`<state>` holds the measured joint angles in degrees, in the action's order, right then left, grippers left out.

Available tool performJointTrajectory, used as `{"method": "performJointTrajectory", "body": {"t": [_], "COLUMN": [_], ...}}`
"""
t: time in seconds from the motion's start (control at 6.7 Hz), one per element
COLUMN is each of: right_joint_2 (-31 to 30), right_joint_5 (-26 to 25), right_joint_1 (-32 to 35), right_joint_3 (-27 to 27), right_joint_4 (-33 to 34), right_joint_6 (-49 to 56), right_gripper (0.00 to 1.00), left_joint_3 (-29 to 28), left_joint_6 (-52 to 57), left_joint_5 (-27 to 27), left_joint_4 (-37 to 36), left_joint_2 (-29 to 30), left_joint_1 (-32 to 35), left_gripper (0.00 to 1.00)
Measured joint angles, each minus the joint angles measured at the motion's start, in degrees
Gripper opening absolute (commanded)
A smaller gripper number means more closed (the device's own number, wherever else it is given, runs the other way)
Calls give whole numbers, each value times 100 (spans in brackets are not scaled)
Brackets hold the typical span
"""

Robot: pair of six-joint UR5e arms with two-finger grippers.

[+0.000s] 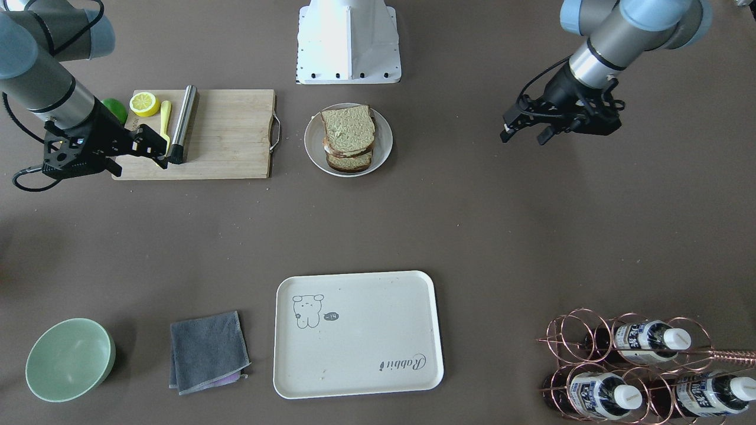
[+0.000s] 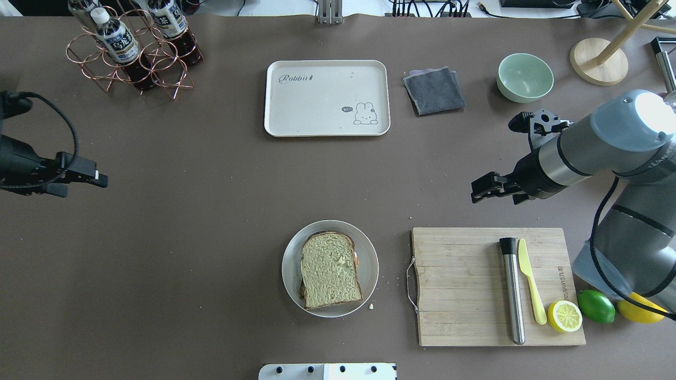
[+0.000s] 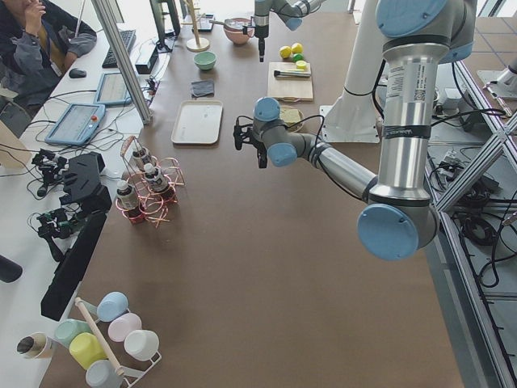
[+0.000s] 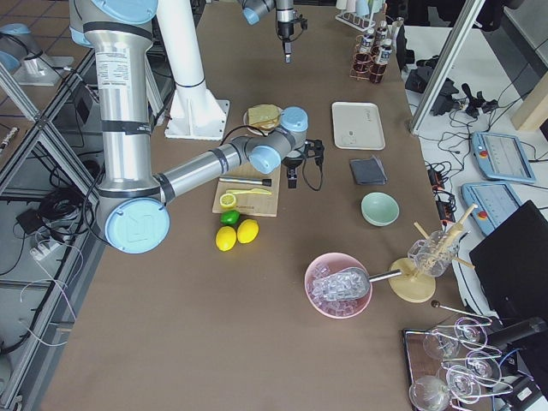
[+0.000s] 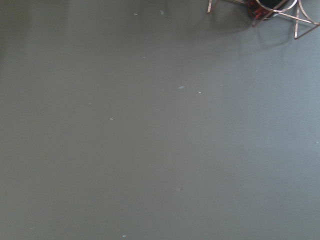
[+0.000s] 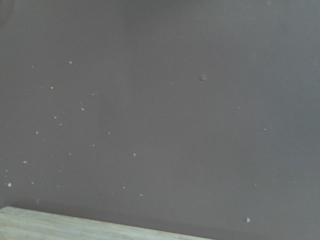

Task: Make sandwich and place on tray
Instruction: 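Release the bread and raise the right gripper while the left arm reaches toward the plate, then grasp the rim of the white plate with the left gripper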

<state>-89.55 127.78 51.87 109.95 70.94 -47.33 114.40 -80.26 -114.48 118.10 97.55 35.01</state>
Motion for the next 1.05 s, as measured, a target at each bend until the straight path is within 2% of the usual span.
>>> {"method": "performJointTrajectory", "body": {"t": [0.3, 0.6, 1.05], "right_joint_2": [-280, -440, -571], "right_joint_5": [187, 258, 273], "right_joint_1": [357, 542, 661], "right_joint_3": [-48, -55, -45], "right_joint_4": [-1, -11, -28], "right_joint_6": [614, 787, 896], "right_gripper": [100, 100, 100], "left_joint_3": [-205, -540, -909], "left_joint_6": [-265, -371, -380], "left_joint_5": [835, 1189, 1252], "left_joint_4": [-868, -1171, -1168], "left_joint_2": [1003, 1603, 1885], "left_joint_1": [-848, -1287, -1528], "left_gripper": [65, 53, 52]}}
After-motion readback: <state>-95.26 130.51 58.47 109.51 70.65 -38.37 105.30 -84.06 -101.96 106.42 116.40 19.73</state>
